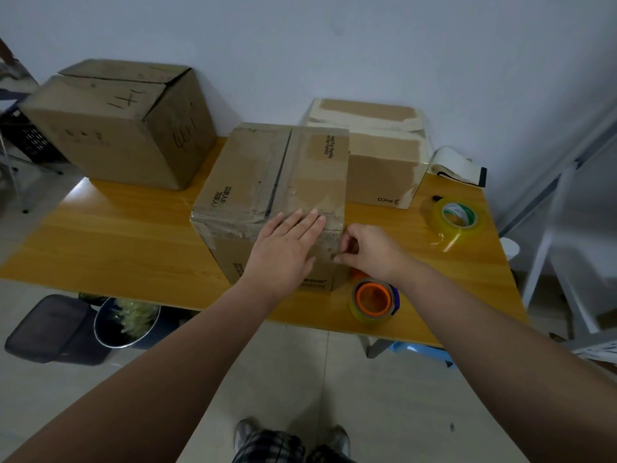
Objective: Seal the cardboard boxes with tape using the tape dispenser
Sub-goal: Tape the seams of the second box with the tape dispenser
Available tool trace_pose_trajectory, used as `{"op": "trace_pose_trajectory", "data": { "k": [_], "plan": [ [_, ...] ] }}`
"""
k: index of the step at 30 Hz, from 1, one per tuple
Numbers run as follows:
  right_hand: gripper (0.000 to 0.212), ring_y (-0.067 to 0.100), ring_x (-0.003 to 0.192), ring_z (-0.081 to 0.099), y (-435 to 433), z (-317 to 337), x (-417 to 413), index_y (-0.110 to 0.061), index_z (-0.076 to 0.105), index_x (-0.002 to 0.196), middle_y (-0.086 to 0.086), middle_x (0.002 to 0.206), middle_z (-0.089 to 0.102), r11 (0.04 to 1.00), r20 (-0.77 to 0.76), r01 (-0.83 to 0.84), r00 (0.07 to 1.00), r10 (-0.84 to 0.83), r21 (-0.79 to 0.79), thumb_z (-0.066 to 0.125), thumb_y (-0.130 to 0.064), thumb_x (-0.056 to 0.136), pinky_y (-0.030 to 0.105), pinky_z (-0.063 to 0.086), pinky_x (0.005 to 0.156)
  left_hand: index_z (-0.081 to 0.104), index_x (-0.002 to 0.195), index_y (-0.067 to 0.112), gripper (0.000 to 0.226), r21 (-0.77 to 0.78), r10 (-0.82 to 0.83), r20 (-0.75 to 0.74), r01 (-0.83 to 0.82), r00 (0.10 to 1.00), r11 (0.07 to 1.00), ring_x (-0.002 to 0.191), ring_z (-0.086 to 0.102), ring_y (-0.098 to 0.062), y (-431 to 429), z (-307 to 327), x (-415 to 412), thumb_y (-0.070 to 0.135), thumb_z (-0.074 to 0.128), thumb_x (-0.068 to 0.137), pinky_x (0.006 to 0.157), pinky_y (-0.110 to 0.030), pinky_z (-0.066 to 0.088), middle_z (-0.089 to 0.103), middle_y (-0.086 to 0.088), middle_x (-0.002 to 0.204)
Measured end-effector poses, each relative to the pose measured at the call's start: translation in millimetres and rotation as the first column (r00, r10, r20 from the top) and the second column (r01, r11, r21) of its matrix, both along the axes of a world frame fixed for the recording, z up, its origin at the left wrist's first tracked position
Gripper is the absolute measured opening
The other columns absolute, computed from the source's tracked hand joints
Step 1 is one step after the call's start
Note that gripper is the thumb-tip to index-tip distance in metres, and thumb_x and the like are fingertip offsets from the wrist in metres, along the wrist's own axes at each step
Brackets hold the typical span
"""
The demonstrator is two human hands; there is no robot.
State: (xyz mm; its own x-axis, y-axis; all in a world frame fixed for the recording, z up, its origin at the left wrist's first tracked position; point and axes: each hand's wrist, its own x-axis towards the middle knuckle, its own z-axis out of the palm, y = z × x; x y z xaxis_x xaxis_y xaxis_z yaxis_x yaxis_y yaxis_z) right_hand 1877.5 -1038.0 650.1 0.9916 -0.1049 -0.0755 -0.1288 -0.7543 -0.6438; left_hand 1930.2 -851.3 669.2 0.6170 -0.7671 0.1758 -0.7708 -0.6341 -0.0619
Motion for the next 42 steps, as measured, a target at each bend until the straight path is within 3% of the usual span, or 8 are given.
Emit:
{"op": "trace_pose_trajectory", "data": {
  "k": [6, 13, 20, 27, 32, 36, 39, 42],
  "plan": [
    [0.022, 0.009, 0.068, 0.053, -1, -2, 0, -0.022, 0.055, 0.070, -0.007, 0.072, 0.059, 0.992, 0.018, 0.058, 0.998, -0.060, 0.111, 0.075, -0.024, 0.080, 0.025, 0.039, 0.061, 0.011, 0.150, 0.025, 0.066, -0.017, -0.001, -0.016, 0.001, 1.000, 1.000, 0.144, 0.013, -0.013, -1, 1, 1, 0.039, 0.044, 0.095, 0.114, -0.031, 0.001, 0.014, 0.006, 0.157],
    [0.029, -0.003, 0.074, 0.061, 19, -5, 10, -0.027, 0.062, 0.085, -0.019, 0.075, 0.064, 0.951, 0.034, 0.156, 0.985, -0.171, 0.268, 0.084, -0.034, 0.067, 0.011, 0.041, 0.059, 0.013, 0.150, 0.024, 0.062, -0.031, 0.002, -0.014, -0.003, 1.000, 1.000, 0.143, 0.014, -0.014, -2, -1, 1, 0.039, 0.039, 0.096, 0.114, -0.031, 0.001, 0.017, 0.005, 0.156],
    [0.041, 0.011, 0.063, 0.049, 1, 14, 5, -0.022, 0.045, 0.072, -0.005, 0.071, 0.053, 0.996, -0.059, -0.008, 0.998, 0.003, -0.092, 0.081, -0.041, 0.068, 0.023, 0.038, 0.053, 0.011, 0.150, 0.025, 0.064, -0.034, 0.003, -0.018, -0.004, 1.000, 0.999, 0.144, 0.011, -0.013, -2, -2, 0, 0.037, 0.043, 0.096, 0.114, -0.031, -0.002, 0.014, 0.005, 0.157],
    [0.040, 0.014, 0.055, 0.050, 17, 20, 2, -0.018, 0.049, 0.061, -0.003, 0.057, 0.053, 0.980, 0.193, 0.199, 0.962, -0.191, -0.022, 0.074, -0.047, 0.074, 0.030, 0.039, 0.049, 0.009, 0.150, 0.025, 0.066, -0.029, -0.013, -0.021, 0.012, 1.000, 0.999, 0.144, 0.010, -0.013, -1, -3, 1, 0.038, 0.044, 0.095, 0.114, -0.030, -0.002, 0.011, 0.005, 0.157],
    [0.025, 0.015, 0.084, 0.051, 37, 28, -15, -0.015, 0.053, 0.092, -0.001, 0.094, 0.053, 0.965, 0.412, 0.251, 0.890, -0.196, -0.081, 0.072, -0.026, 0.080, 0.023, 0.044, 0.075, 0.007, 0.150, 0.024, 0.068, -0.018, -0.023, -0.024, 0.023, 0.999, 1.000, 0.144, 0.009, -0.014, 0, -3, 1, 0.036, 0.045, 0.095, 0.115, -0.031, -0.002, 0.010, 0.003, 0.158],
    [0.072, 0.020, 0.141, 0.025, 71, 16, -27, -0.008, 0.020, 0.149, 0.009, 0.152, 0.029, 0.900, 0.338, 0.116, 0.941, 0.036, -0.419, 0.056, -0.018, 0.087, 0.031, 0.013, 0.115, 0.000, 0.150, 0.017, 0.070, 0.003, -0.033, 0.000, 0.033, 0.999, 0.999, 0.145, 0.002, -0.017, 0, -5, -2, 0.032, 0.041, 0.095, 0.116, -0.032, -0.006, 0.005, -0.002, 0.158],
    [0.084, 0.017, 0.145, -0.011, 80, -1, -32, -0.010, -0.018, 0.144, 0.009, 0.158, -0.008, 0.808, 0.234, 0.134, 0.972, 0.005, -0.573, 0.045, -0.023, 0.091, 0.036, -0.016, 0.113, -0.009, 0.148, 0.014, 0.071, 0.055, -0.051, 0.065, 0.048, 0.997, 0.997, 0.145, -0.005, -0.018, 5, -9, -2, 0.032, 0.036, 0.097, 0.116, -0.034, -0.009, -0.005, -0.004, 0.158],
    [0.090, 0.017, 0.144, -0.012, 81, -5, -34, -0.011, -0.022, 0.144, 0.008, 0.158, -0.011, 0.721, 0.193, 0.159, 0.981, -0.035, -0.675, 0.048, -0.020, 0.087, 0.043, -0.023, 0.110, -0.008, 0.148, 0.014, 0.068, 0.054, -0.037, 0.102, 0.031, 0.994, 0.998, 0.145, -0.003, -0.017, 24, -9, 6, 0.031, 0.034, 0.097, 0.114, -0.035, -0.009, -0.002, -0.004, 0.158]
  ]
}}
